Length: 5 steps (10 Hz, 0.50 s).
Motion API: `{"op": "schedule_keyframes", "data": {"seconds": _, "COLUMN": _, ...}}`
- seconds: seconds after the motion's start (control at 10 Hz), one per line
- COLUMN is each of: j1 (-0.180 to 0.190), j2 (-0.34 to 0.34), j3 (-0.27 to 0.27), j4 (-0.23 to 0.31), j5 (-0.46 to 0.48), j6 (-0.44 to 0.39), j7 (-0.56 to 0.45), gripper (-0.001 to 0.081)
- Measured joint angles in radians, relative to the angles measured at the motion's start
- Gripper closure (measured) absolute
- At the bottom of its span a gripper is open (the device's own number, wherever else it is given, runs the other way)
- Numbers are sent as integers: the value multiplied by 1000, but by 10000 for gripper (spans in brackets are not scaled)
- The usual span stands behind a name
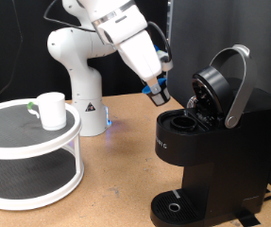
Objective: Make a cup of coffee with the keurig machine
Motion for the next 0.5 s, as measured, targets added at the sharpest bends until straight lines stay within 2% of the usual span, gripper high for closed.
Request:
{"op": "schedule_keyframes", "data": {"seconds": 0.1, "j1": -2, "j2": 6, "j3": 9, "j4": 0, "j5": -2, "j6": 19, "j7": 44, "gripper": 329}}
{"op": "schedule_keyframes", "data": {"seconds": 0.5, "j1": 0, "j2": 7, "j3": 6, "j4": -4, "j5": 8, "j6": -13, "j7": -37, "gripper": 329}}
